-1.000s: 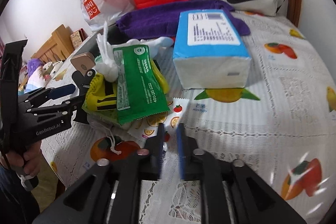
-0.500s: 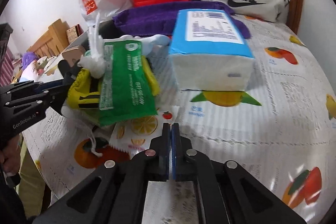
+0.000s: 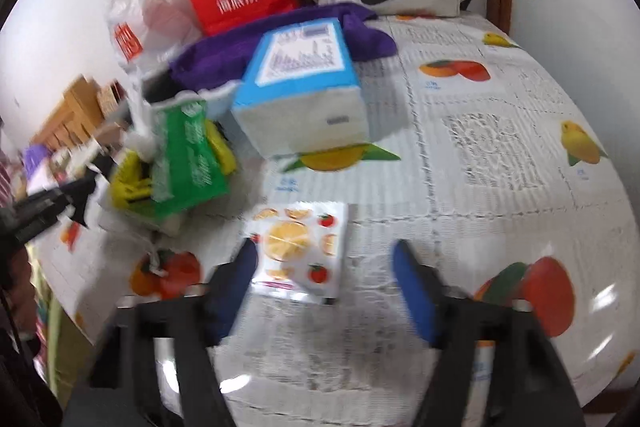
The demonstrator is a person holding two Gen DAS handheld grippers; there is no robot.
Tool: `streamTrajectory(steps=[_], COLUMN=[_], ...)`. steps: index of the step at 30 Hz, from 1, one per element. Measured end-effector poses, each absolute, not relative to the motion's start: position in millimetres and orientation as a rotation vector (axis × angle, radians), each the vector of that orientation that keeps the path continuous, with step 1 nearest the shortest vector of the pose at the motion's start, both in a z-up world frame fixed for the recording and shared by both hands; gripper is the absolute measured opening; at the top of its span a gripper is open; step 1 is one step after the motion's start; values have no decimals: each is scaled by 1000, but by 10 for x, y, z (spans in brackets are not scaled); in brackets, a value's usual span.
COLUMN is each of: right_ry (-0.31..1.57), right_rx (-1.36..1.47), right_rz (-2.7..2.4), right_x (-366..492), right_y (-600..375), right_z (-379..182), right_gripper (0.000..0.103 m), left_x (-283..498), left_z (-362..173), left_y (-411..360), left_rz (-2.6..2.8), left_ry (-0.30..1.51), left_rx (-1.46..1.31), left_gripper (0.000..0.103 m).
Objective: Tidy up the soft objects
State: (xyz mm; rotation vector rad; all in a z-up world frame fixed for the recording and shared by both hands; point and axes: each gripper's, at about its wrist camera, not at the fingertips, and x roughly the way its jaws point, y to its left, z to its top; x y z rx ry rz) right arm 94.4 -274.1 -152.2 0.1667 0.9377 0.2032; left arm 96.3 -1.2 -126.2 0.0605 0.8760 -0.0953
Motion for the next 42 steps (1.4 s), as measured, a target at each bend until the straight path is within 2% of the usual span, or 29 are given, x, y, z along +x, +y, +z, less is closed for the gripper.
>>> streamTrajectory(steps=[7,8,10,13,19,32,42], right_ry=[956,947,926,929,933,864,807], right_rx=[62,35,-24,-30,-42,22,-3], right_rz=[161,129,98,104,118,164,227], right_x=[1038,1043,1037,1024,974,1004,1428], right_y=[-2259,-2206,-2132,-2119,-2156,-2409,-2364], right_z=[-1664,-1684,-1690,-1672,-1644,-1122,-684], right_gripper=[77,73,59,48,40,38,38], left_x=[932,930,933,938,954,1060,1351], left_z=[-1226,-1225,-1226,-1231,-1205,-933,-665], left_y=[143,181,235,285,332,387,429], left_rz=[-84,-84,-93,-93,-94,-91,-63], left_ry=[867,867,867,866,859,820,806], left_rx=[18,2,-20,-32,-45,-55,-60], left_gripper=[16,16,16,16,16,16,16])
